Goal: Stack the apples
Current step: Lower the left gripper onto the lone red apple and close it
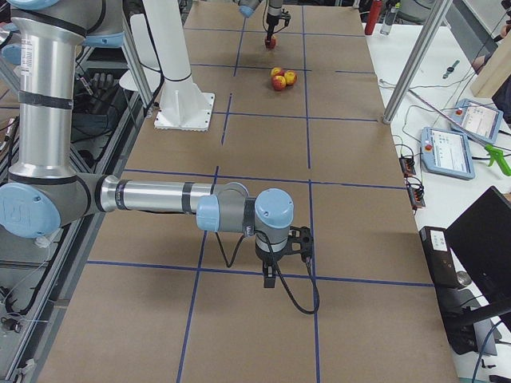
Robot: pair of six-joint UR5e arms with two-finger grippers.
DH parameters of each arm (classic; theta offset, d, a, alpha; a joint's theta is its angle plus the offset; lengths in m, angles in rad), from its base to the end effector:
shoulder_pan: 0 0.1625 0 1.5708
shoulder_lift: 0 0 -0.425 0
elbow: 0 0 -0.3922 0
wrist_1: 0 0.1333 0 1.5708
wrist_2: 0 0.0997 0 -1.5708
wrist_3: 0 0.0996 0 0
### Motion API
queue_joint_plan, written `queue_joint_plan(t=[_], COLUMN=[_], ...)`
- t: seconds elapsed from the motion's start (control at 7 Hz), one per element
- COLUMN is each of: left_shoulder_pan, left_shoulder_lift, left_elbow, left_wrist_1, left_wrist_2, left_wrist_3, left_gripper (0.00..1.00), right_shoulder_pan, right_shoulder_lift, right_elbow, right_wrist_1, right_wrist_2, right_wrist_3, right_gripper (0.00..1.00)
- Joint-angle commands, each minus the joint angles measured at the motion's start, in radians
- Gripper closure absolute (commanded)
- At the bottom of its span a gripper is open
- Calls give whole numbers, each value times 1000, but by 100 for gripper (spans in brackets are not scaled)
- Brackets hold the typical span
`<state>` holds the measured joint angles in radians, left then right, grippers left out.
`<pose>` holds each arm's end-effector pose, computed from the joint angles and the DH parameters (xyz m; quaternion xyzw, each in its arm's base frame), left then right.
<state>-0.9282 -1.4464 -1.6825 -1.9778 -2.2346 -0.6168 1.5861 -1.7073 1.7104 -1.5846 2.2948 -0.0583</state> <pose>0.2191 -0.4127 0.6233 -0.0385 0.3673 0.0758 0.9262 0.0739 -0.4322 0.6580 0.0080 -0.3541 -0.0182 0.9350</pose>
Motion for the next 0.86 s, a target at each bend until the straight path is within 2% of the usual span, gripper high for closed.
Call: queue_joint_plan(t=[0.0, 0.14, 0.29, 0.43, 0.57, 0.71], left_shoulder_pan=[8, 8, 8, 2, -6, -14], left_shoulder_lift=[-2, -11, -12, -15, -14, -63], left_elbow=[24, 24, 26, 4, -55, -92], left_wrist_1=[-25, -26, -26, -24, -18, -6], left_wrist_2=[0, 0, 1, 1, -2, -3], left_wrist_3=[3, 5, 6, 8, 6, -23], left_gripper=[6, 15, 46, 87, 100, 100], right_shoulder_pan=[0, 0, 0, 0, 0, 0], right_shoulder_lift=[0, 0, 0, 0, 0, 0], right_elbow=[0, 0, 0, 0, 0, 0], right_wrist_1=[0, 0, 0, 0, 0, 0], right_wrist_2=[0, 0, 0, 0, 0, 0], right_wrist_3=[0, 0, 0, 0, 0, 0], right_gripper=[0, 0, 0, 0, 0, 0])
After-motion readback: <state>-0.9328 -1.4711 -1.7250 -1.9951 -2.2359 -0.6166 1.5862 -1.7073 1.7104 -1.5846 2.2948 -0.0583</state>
